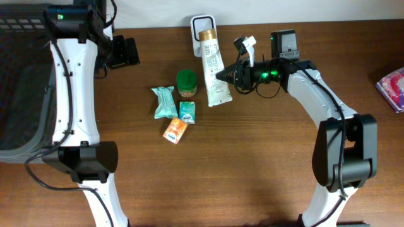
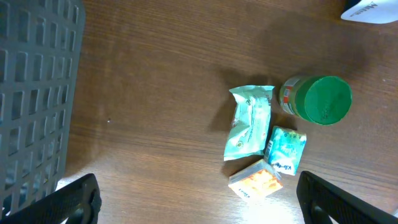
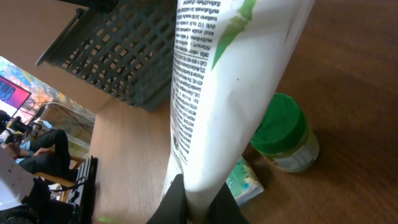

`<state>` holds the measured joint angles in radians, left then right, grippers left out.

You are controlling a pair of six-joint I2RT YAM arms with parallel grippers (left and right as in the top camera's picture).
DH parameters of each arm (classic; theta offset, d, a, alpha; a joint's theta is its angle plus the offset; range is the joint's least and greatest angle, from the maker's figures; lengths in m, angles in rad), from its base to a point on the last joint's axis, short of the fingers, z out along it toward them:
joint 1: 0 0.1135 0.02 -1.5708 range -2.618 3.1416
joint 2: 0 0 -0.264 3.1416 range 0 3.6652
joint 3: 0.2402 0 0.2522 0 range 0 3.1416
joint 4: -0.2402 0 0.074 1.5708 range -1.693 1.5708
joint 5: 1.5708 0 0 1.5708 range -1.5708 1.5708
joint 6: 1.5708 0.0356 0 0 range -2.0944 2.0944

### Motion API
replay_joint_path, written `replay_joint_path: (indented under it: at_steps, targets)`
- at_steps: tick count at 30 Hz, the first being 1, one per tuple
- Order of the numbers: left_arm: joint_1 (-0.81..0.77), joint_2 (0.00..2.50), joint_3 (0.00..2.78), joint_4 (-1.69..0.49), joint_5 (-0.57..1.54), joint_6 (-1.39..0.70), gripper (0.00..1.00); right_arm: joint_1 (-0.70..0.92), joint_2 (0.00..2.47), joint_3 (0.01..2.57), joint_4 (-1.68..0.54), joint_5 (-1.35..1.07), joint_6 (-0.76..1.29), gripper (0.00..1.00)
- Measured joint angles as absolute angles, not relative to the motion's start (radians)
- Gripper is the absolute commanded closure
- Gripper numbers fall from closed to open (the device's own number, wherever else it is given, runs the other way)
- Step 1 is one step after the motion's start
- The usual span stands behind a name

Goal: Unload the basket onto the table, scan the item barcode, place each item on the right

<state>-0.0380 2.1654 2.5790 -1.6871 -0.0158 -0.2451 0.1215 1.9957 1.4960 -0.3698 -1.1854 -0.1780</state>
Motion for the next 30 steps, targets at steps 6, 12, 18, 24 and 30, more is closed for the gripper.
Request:
replay_joint_path:
  at_steps: [6, 12, 18, 24, 30]
  targets:
    - [-0.038, 2.165, 2.579, -1.687, -0.016, -0.245, 0.01, 0.121, 1.996, 1.496, -0.370, -1.163, -0.178, 0.96]
    - [-0.038, 2.165, 2.579, -1.687, -0.016, -0.245, 0.01, 0.121, 1.996, 1.496, -0.371, -1.162, -0.175, 0.96]
    - [-0.038, 2.165, 2.579, -1.687, -0.016, -0.245, 0.01, 0.121, 1.996, 1.498, -0.473, -1.117, -0.166, 0.96]
    - [-0.038, 2.165, 2.579, -1.687, -0.016, -0.245, 0.01, 0.121, 1.995, 1.498, -0.717, -0.737, -0.168, 0.96]
    - [-0.038, 2.165, 2.579, -1.687, -0.016, -0.245, 0.01, 0.121, 1.992, 1.444, -0.790, -0.515, -0.171, 0.79]
